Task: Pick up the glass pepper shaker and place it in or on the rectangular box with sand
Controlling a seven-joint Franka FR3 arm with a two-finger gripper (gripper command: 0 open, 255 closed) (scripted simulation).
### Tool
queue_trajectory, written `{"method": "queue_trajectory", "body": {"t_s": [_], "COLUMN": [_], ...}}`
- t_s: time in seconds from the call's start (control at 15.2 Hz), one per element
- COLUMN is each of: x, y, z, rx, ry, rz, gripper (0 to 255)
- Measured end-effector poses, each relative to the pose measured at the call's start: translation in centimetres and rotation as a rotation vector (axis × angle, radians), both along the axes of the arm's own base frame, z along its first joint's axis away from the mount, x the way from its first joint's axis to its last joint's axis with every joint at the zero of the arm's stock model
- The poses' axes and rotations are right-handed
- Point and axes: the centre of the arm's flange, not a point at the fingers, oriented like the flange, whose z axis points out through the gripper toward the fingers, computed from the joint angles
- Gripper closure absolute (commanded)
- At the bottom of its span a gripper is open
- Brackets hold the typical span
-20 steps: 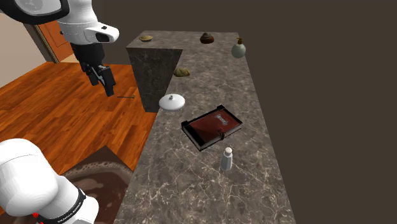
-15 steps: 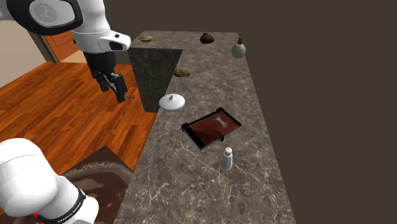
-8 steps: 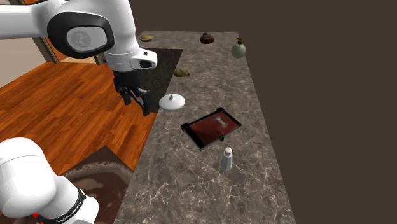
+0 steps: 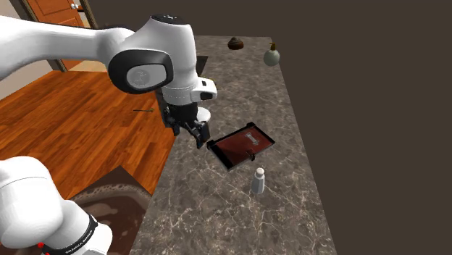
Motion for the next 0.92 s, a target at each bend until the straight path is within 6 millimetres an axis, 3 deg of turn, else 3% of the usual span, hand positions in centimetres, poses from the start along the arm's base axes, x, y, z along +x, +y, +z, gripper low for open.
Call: {"method": "queue_trajectory", "body": {"t_s": [0.92], "x": [7.1], "y": [-14.7], "z": [-7.6], "rx": [0.002], "ry": [-0.050], "rz": [0.068], "gripper": [0]}}
